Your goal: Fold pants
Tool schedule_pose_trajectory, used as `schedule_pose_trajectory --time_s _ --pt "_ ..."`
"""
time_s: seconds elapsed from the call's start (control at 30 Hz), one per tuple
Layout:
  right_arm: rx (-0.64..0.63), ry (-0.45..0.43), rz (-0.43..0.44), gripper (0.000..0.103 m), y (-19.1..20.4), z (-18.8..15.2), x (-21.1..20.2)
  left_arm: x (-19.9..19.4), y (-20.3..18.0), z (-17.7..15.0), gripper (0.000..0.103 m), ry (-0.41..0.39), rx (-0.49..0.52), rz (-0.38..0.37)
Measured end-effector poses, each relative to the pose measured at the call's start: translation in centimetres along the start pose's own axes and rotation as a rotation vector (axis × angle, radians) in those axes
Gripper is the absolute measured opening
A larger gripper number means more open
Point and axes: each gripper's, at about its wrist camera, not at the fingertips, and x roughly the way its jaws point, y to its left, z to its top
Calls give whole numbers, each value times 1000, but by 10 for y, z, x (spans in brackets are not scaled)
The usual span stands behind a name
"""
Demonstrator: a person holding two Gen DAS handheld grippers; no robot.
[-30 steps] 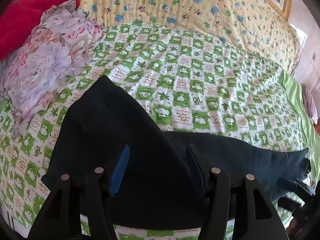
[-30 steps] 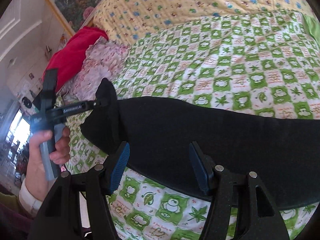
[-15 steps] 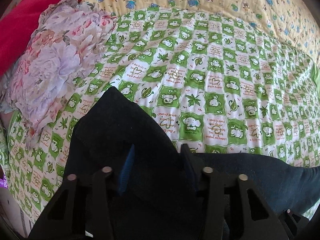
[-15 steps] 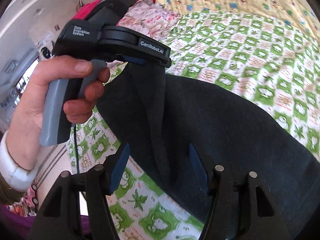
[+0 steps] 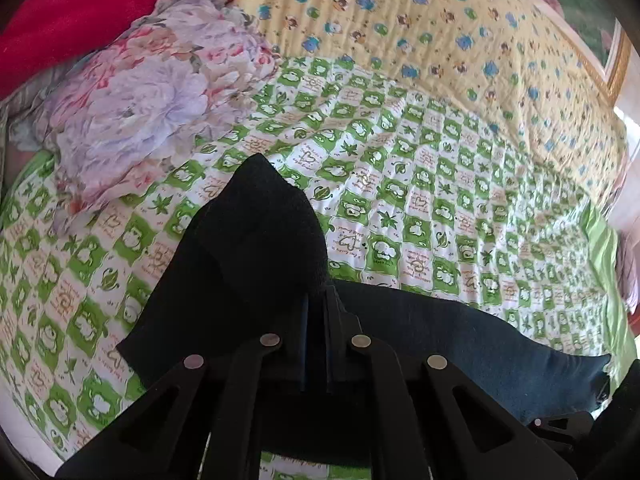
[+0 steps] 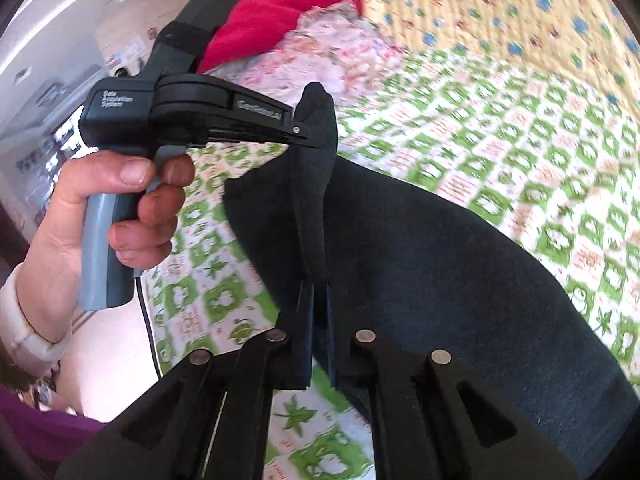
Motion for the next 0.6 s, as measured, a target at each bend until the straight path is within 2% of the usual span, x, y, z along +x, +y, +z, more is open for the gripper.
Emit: schedule_pose_trajectory --time_s 0.17,0.6 --pt "-41 16 -2 6 10 -3 -3 -18 36 -26 4 -6 -109 -57" --pt "-124 97 -33 6 31 -16 9 -14 82 -77 4 25 -237 -105"
